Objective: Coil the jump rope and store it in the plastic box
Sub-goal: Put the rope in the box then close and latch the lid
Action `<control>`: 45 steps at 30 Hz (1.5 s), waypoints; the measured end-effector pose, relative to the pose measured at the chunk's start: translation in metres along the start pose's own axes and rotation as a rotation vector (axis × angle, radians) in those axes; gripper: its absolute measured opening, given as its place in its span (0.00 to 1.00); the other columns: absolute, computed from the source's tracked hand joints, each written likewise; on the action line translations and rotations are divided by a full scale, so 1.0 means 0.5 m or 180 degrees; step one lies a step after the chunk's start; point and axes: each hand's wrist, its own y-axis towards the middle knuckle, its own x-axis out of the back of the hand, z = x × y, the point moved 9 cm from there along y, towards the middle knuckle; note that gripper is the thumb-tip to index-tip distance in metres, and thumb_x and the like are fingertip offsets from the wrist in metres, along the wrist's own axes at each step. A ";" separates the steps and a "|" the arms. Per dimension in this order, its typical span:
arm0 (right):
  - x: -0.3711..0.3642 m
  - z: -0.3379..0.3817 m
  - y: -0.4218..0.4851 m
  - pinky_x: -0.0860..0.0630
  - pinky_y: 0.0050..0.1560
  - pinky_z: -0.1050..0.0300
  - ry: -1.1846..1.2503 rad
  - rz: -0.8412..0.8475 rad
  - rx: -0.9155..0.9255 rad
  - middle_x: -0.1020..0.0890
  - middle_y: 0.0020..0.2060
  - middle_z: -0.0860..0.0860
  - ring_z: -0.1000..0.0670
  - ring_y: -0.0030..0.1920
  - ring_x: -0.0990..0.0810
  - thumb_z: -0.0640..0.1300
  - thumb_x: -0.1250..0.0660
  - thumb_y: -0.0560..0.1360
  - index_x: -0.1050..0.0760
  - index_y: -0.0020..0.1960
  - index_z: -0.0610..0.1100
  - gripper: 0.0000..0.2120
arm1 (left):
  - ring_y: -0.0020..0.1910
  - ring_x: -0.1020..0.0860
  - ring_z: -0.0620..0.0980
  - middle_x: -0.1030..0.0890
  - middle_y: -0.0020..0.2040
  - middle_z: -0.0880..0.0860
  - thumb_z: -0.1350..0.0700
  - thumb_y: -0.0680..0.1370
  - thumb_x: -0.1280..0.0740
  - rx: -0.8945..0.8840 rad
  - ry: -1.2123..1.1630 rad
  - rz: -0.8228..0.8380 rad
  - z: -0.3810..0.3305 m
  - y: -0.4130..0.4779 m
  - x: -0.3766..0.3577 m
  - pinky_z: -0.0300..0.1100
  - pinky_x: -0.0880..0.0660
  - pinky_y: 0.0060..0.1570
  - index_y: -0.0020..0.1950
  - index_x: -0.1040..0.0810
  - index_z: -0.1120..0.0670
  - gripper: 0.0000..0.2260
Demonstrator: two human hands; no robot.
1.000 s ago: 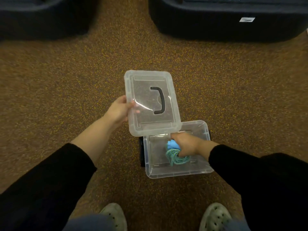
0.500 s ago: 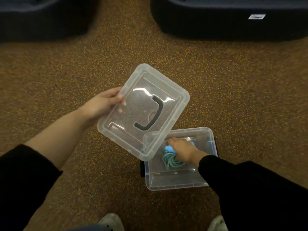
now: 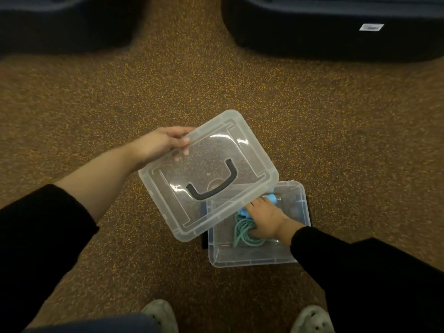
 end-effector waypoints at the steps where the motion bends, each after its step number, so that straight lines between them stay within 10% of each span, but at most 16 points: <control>1: 0.006 0.001 -0.007 0.42 0.71 0.51 0.0195 -0.0020 -0.0002 0.35 0.71 0.42 0.42 0.70 0.36 0.48 0.29 0.68 0.45 0.75 0.42 0.41 | 0.35 0.27 0.48 0.23 0.38 0.52 0.60 0.81 0.42 -0.0023 0.0017 0.0004 -0.003 0.001 -0.004 0.41 0.29 0.40 0.64 0.27 0.45 0.15; 6: 0.055 -0.020 -0.046 0.31 0.65 0.51 0.1692 -0.0105 -0.0328 0.25 0.63 0.44 0.44 0.65 0.28 0.42 0.33 0.74 0.32 0.68 0.40 0.24 | 0.36 0.27 0.47 0.24 0.37 0.52 0.62 0.81 0.43 -0.0168 0.0226 0.0092 -0.044 0.003 -0.041 0.38 0.30 0.42 0.63 0.30 0.46 0.14; 12: 0.161 -0.117 -0.114 0.21 0.36 0.65 0.3909 -0.0734 -0.1153 0.21 0.44 0.44 0.47 0.43 0.22 0.28 0.39 0.76 0.25 0.55 0.38 0.11 | 0.30 0.28 0.44 0.26 0.36 0.54 0.63 0.81 0.44 -0.0192 0.0324 0.0052 -0.063 0.020 -0.066 0.35 0.30 0.33 0.64 0.28 0.52 0.14; 16: 0.210 -0.131 -0.167 0.21 0.50 0.44 0.5259 -0.1024 -0.1125 0.20 0.50 0.40 0.42 0.48 0.20 0.51 0.48 0.82 0.26 0.56 0.45 0.15 | 0.41 0.25 0.50 0.23 0.44 0.56 0.62 0.81 0.43 -0.0142 0.0371 0.0134 -0.071 0.018 -0.092 0.41 0.30 0.42 0.65 0.28 0.51 0.15; 20: 0.242 -0.129 -0.197 0.21 0.52 0.41 0.4694 -0.1176 -0.1106 0.19 0.54 0.43 0.42 0.52 0.19 0.64 0.45 0.76 0.27 0.60 0.47 0.25 | 0.51 0.24 0.52 0.21 0.46 0.55 0.61 0.81 0.42 -0.0175 0.0502 0.0274 -0.079 0.016 -0.134 0.46 0.29 0.53 0.69 0.28 0.54 0.16; 23: 0.264 -0.112 -0.220 0.19 0.38 0.56 0.3990 -0.1647 -0.1066 0.18 0.45 0.51 0.53 0.40 0.17 0.54 0.40 0.78 0.27 0.58 0.45 0.15 | 0.43 0.26 0.49 0.24 0.38 0.51 0.60 0.81 0.42 -0.0259 0.0428 0.0351 -0.095 0.008 -0.170 0.43 0.32 0.48 0.67 0.27 0.54 0.15; 26: 0.256 -0.110 -0.253 0.23 0.26 0.65 0.4217 -0.2181 -0.1189 0.19 0.40 0.51 0.60 0.28 0.19 0.45 0.39 0.79 0.27 0.58 0.41 0.11 | 0.55 0.25 0.52 0.20 0.51 0.53 0.52 0.81 0.40 -0.0378 0.0797 0.0206 -0.103 0.001 -0.186 0.42 0.34 0.58 0.65 0.25 0.50 0.13; 31: 0.214 -0.124 -0.293 0.22 0.26 0.60 0.4133 -0.2427 -0.1451 0.20 0.32 0.53 0.58 0.25 0.23 0.47 0.39 0.79 0.22 0.56 0.43 0.11 | 0.63 0.27 0.52 0.23 0.61 0.49 0.37 0.77 0.42 -0.0350 0.1068 -0.1539 -0.049 -0.053 -0.125 0.56 0.40 0.69 0.66 0.26 0.45 0.22; 35: 0.197 -0.134 -0.313 0.24 0.24 0.61 0.4436 -0.2753 -0.1618 0.21 0.33 0.48 0.53 0.25 0.23 0.47 0.40 0.80 0.22 0.51 0.46 0.09 | 0.59 0.23 0.55 0.23 0.63 0.56 0.39 0.77 0.40 0.0337 -0.0575 -0.1674 0.068 -0.112 -0.161 0.46 0.29 0.58 0.68 0.31 0.57 0.27; 38: 0.203 -0.121 -0.291 0.20 0.28 0.59 0.4574 -0.2668 -0.1483 0.20 0.36 0.44 0.51 0.27 0.20 0.48 0.42 0.80 0.24 0.54 0.44 0.11 | 0.35 0.16 0.46 0.17 0.49 0.55 0.44 0.79 0.41 0.0373 -0.1406 -0.1385 0.105 -0.127 -0.200 0.41 0.20 0.36 0.62 0.27 0.58 0.20; 45: 0.146 -0.129 -0.221 0.21 0.39 0.51 0.3881 -0.2112 -0.1638 0.18 0.35 0.40 0.49 0.32 0.19 0.43 0.42 0.80 0.22 0.46 0.42 0.11 | 0.21 0.22 0.41 0.22 0.37 0.52 0.47 0.79 0.40 0.0725 -0.2034 -0.1984 0.176 -0.123 -0.093 0.33 0.26 0.20 0.62 0.27 0.63 0.21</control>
